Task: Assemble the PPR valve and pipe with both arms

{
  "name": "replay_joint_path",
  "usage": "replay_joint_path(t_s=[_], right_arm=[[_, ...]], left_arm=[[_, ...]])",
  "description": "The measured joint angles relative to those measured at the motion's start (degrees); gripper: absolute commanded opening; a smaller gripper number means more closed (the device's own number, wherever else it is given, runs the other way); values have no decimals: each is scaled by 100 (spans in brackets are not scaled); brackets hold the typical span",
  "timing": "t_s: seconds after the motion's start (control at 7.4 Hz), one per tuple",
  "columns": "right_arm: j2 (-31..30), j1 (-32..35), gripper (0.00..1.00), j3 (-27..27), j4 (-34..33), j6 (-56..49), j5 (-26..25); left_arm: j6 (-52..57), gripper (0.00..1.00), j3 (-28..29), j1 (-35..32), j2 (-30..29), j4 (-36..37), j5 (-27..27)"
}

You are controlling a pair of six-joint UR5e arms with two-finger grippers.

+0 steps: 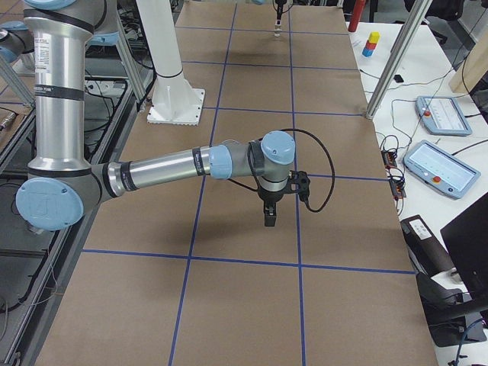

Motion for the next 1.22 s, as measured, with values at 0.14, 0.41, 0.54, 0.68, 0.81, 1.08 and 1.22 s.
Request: replay_joint_path(t_s=[0.14, 0.41, 0.54, 0.68, 0.81, 1.08, 1.22], right_arm=[[2, -7, 100, 28, 1, 2, 6], [25, -77, 99, 57, 14, -11, -4], [42, -110, 100, 51, 104, -18, -15], [38, -125, 100, 21, 281, -20, -26], [28, -132, 100, -24, 415, -20, -42], [28, -196, 100, -83, 543, -37, -179], [28, -238, 99, -96, 598, -42, -240]], left_arm=[[0, 0, -131, -6, 2, 93, -44], [-136, 0, -1215, -18, -19, 1098, -152], [-430, 0, -1920, 19, -110, 1732, -174], [-898, 0, -2498, 206, -258, 2122, -184], [-1547, 0, -2879, 610, -536, 2291, -154], [-3015, 0, -3112, 1700, -1545, 2624, 171], [-3485, 0, -3101, 2164, -2111, 2993, 436]])
